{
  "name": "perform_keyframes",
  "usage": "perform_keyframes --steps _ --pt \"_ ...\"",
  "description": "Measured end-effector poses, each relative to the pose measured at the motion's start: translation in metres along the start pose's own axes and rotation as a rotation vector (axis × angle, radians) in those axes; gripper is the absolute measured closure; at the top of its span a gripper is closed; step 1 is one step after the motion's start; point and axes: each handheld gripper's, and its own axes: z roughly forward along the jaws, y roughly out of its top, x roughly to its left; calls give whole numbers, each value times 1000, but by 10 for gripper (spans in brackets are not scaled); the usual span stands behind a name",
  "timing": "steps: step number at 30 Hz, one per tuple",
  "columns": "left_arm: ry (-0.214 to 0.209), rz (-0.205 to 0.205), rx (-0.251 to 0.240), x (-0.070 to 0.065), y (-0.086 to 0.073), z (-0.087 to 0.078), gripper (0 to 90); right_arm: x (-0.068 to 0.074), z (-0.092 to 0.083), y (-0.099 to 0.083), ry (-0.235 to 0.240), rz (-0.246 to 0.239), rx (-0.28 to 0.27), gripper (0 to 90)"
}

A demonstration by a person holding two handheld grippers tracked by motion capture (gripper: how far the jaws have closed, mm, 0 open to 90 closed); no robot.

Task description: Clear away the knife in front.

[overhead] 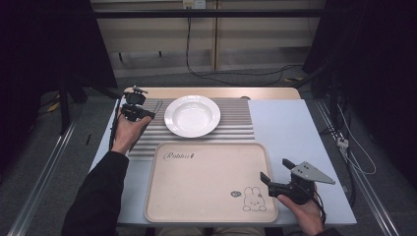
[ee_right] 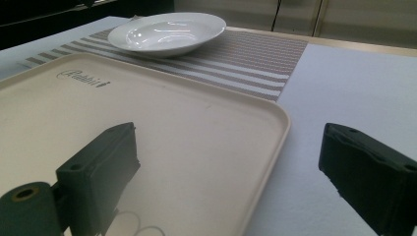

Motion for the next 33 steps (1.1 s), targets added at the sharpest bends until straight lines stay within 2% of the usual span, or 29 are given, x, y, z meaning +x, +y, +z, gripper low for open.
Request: perform_keyframes --steps 4,6,8,12,17,24,27,33 --pt "-15 14 -16 -7 -4 -6 797 0 0 0 1 -2 1 76" --pt "-36 35 -28 -11 -5 -10 797 0 1 0 1 -3 2 75" --pt "-36 55 -29 -18 -5 -13 797 0 1 0 1 -2 2 76" --pt "-56 66 -41 -26 -6 -18 797 0 0 0 2 -3 1 75" --pt "-126 65 -62 -36 -14 -24 797 0 0 0 -1 0 0 76" --pt "-129 93 -40 -50 -25 -26 797 0 0 0 1 1 0 76" --pt "-118 94 -41 -56 -31 -28 797 0 0 0 0 0 -2 76" --pt "-130 93 -32 -62 -42 -29 797 0 0 0 1 -2 -2 75"
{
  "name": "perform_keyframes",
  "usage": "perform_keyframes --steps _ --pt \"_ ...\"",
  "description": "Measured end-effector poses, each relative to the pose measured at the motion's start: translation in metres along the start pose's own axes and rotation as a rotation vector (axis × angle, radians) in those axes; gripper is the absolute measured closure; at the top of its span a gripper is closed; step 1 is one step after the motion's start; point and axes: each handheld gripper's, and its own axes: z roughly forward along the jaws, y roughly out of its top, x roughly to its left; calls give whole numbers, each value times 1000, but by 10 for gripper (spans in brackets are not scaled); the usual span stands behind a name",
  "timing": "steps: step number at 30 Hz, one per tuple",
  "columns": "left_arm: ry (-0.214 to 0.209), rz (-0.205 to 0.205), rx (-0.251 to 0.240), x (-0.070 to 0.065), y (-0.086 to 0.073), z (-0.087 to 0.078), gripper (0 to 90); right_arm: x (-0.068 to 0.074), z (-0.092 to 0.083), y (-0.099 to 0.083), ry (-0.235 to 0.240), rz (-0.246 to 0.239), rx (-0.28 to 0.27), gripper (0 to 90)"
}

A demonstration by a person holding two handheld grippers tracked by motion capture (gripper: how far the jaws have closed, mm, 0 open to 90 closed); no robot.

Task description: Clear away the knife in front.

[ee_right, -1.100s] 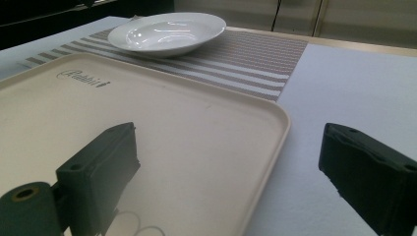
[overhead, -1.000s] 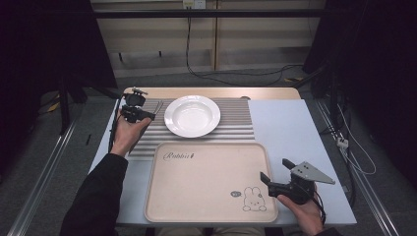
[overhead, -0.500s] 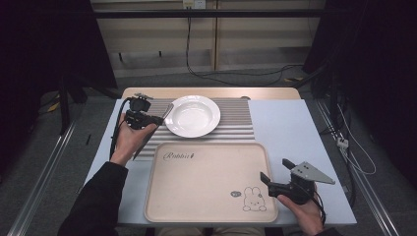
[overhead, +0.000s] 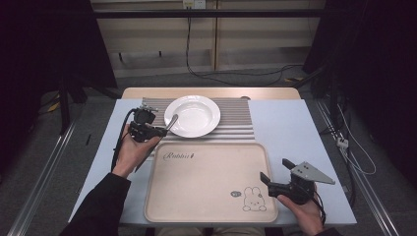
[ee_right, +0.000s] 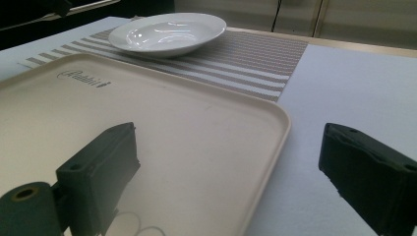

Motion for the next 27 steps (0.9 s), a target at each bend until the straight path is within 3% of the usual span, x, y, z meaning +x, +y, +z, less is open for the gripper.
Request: perform_keyframes --steps 19,27 --pt "3 -7 -1 -29 -22 -10 797 1 1 0 3 -4 3 76" --pt "-7 6 22 -45 -29 -2 797 1 2 1 6 -12 3 76"
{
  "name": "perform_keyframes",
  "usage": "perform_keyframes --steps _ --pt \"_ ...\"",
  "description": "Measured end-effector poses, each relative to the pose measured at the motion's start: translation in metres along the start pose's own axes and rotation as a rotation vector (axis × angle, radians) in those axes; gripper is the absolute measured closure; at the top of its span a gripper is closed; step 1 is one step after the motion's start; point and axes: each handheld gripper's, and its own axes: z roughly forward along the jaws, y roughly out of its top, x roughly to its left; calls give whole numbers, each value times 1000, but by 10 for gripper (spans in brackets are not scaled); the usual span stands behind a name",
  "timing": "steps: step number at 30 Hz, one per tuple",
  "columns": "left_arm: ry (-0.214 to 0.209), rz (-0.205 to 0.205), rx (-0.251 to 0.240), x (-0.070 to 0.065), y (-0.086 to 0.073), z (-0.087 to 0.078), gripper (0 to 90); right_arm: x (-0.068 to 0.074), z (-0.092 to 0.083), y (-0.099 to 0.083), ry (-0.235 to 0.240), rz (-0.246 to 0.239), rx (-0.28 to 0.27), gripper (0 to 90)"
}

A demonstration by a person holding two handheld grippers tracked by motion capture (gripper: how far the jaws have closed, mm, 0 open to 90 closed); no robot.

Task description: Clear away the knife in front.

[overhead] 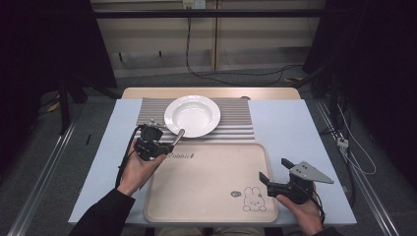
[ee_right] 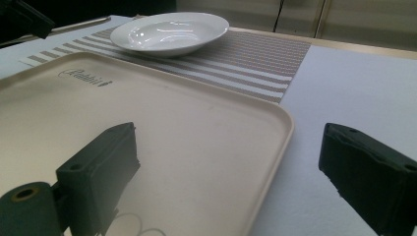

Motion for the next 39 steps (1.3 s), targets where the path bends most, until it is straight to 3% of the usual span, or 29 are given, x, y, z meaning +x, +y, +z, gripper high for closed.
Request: perform_keyframes --steps 19,32,39 --pt "-10 23 73 -18 -16 29 797 0 -1 0 1 3 1 76" --pt "-19 23 130 -19 -27 44 796 0 -1 0 2 4 0 76" --pt "-20 22 125 -19 -28 45 794 0 -1 -1 3 0 -1 76"
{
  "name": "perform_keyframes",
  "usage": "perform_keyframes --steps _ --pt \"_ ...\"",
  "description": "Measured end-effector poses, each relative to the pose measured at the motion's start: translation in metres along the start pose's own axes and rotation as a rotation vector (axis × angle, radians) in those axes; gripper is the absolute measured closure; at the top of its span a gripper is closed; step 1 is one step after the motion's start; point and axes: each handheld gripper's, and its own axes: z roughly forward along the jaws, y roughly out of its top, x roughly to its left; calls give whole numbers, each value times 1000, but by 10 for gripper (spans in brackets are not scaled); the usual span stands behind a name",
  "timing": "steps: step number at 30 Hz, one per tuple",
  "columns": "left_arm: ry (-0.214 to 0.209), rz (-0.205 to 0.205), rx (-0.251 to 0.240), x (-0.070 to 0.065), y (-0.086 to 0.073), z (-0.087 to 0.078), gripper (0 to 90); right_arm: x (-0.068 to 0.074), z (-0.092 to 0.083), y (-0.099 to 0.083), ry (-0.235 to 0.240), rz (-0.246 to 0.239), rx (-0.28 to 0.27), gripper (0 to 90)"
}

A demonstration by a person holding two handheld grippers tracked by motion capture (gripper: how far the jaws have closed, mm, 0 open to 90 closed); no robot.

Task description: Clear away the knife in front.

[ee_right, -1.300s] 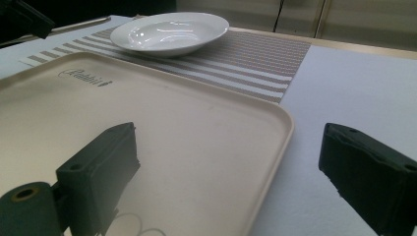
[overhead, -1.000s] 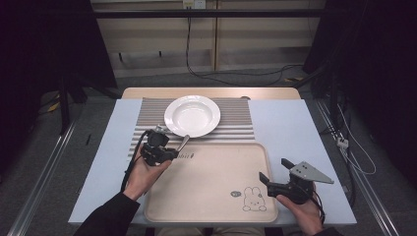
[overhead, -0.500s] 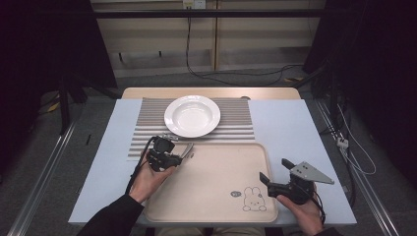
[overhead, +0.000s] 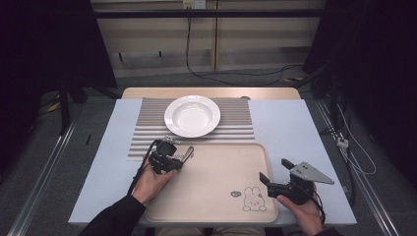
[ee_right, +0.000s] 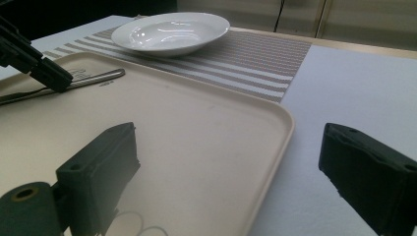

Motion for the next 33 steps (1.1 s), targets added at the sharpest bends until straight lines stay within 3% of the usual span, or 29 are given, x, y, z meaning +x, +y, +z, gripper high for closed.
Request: perform_keyframes --steps 7,10,12,15,18,23,25,27,32,33 --pt "-19 0 -7 4 -1 0 776 0 0 0 1 4 1 76" --pt "-31 21 -25 5 0 -2 700 -1 1 0 2 5 2 76" --pt "-37 33 -62 6 1 -5 647 -1 1 -1 2 5 0 75" --pt "-38 26 -124 7 2 -10 499 -2 0 -1 5 12 -2 75" --pt "-50 51 -153 5 3 -11 406 -2 0 -1 9 12 -2 76" --pt "-78 112 -162 -3 7 -8 365 -2 1 0 13 4 -4 76" --pt "-86 152 -168 -9 8 -8 436 -2 1 0 13 5 -3 76" --pt "-121 187 -162 -13 8 -5 642 -2 1 -1 12 7 -2 76" --pt "-72 228 -90 -16 6 8 896 0 1 0 6 0 1 76" --pt "-65 223 -89 -15 6 9 900 0 1 0 6 -3 0 76"
